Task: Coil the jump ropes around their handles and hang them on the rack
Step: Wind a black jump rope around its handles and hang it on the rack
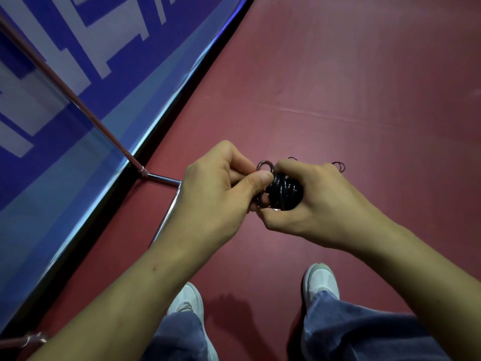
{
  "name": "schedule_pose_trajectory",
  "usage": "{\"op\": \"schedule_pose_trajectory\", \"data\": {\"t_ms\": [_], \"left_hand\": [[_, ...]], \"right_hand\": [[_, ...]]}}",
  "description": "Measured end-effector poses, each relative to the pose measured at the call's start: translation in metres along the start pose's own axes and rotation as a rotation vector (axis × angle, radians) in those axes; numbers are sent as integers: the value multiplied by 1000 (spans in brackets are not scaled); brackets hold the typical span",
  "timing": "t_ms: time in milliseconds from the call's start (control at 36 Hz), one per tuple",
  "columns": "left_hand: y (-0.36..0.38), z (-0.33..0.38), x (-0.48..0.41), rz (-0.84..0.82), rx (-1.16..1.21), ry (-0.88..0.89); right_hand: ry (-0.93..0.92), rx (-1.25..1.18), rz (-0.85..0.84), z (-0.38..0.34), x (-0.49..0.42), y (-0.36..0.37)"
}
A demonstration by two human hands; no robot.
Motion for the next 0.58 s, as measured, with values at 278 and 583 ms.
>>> {"op": "schedule_pose_trajectory", "data": {"t_ms": [278, 583], "left_hand": [[8, -12, -2, -61, 43, -102], [-12, 18, -3, 107, -24, 67]], "right_hand": [[-15, 145, -42, 3, 0, 4], [191, -68, -187, 15, 0, 23]]}}
Point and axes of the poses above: each hand's wrist, its own x-axis away from the middle knuckle, its own y-axis out of the palm, z = x × y, the point moved 8 cm from there along -x, towards the middle knuckle, and after that the axes turned 11 degrees about -x, right-handed, at the moved point
